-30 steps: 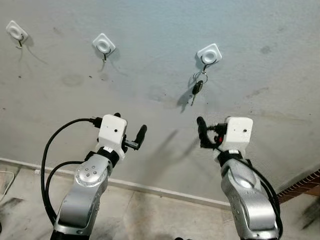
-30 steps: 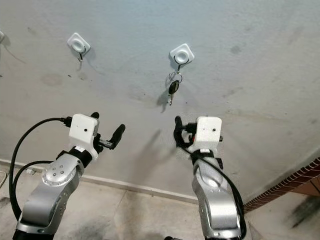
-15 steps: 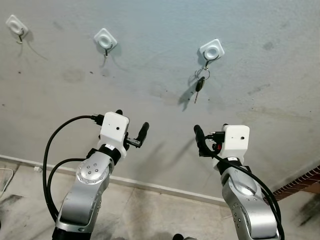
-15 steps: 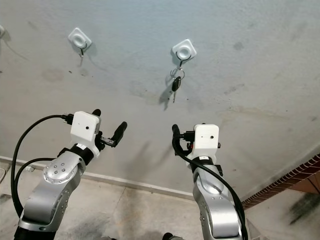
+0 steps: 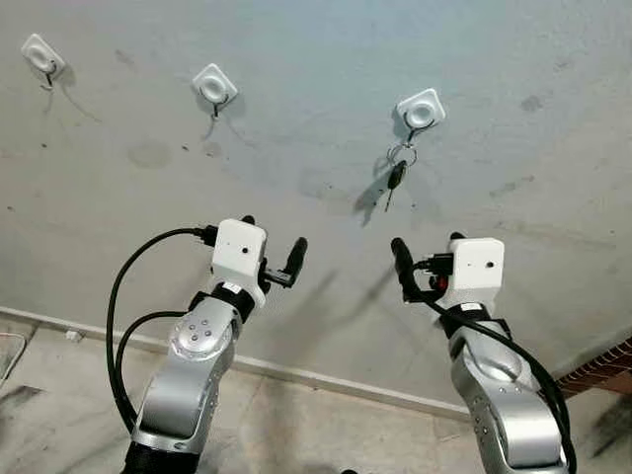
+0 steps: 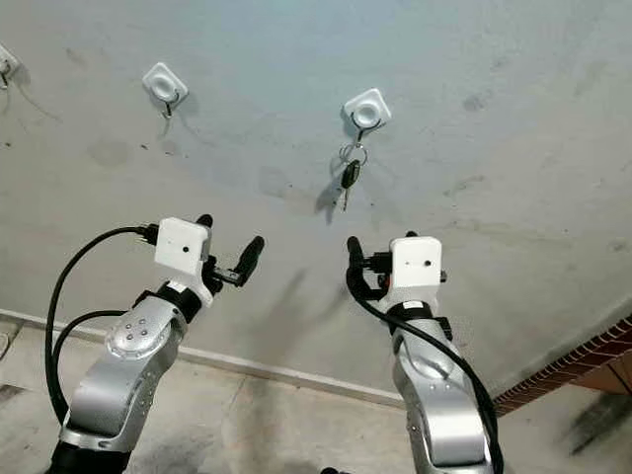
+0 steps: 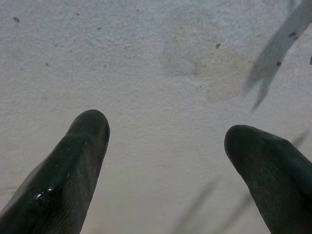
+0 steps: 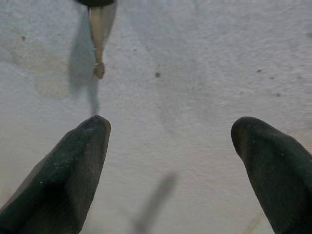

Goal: Hang keys on a hook

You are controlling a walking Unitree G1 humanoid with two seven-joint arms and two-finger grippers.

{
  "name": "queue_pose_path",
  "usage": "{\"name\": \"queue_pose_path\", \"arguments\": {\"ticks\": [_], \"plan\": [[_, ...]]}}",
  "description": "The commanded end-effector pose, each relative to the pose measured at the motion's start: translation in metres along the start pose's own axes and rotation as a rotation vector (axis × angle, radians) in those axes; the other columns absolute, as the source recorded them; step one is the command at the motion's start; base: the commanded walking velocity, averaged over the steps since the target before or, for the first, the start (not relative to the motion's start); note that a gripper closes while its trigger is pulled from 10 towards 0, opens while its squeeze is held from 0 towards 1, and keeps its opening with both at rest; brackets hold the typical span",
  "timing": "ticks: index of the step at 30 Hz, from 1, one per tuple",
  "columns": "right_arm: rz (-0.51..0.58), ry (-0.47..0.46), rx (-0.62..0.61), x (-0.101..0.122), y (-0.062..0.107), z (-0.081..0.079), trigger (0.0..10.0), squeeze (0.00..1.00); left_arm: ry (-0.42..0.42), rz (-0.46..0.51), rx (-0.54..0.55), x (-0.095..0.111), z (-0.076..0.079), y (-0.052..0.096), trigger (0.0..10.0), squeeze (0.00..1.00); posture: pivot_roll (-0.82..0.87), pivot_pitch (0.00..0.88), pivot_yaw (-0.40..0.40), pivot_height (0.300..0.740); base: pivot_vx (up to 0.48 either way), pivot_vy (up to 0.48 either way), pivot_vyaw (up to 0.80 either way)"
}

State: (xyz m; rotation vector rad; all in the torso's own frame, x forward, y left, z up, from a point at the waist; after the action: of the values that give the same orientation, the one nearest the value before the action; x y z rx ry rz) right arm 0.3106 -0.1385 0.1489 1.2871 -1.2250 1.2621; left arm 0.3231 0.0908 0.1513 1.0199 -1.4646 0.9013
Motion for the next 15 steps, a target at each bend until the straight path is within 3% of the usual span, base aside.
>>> {"name": "queue_pose_path", "arguments": {"ticks": [1,6,15], "plan": [[0.027,-0.003,0.002,0.0092,0.0004,0.0003,10.0,0.0,0.001,-0.001,0.009,-0.0015,-0.0007,-0.0016,10.0,0.0,0.05,0.049,-0.076,0.74,0.0,0.0,0.0],[0.025,-0.017,0.0,0.0074,0.0012,-0.0026,10.0,0.0,0.011,-0.001,0.006,-0.002,0.0,-0.0032,10.0,0.0,0.05,0.046,-0.076,0.74,0.0,0.0,0.0],[0.021,-0.021,-0.001,0.0061,0.001,-0.0029,10.0,0.0,0.014,0.004,-0.005,-0.0012,0.0014,-0.0044,10.0,0.0,0.05,0.045,-0.073,0.74,0.0,0.325,0.0]]}}
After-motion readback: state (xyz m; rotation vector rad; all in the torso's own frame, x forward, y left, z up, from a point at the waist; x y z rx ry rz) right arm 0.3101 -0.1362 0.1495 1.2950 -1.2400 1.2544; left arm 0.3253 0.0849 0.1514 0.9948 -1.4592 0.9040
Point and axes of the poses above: a point about 5 cm out from each wrist's last joint towards the gripper, its own y axis pointing back from the gripper into the wrist, its own x axis along the axis of the wrist's last joint, z = x × y, the point moved 4 cm from there along -y, pointing out of the wrist towards the gripper, and after that the axes turned 4 degrees about -y, right-handed, at the moved point
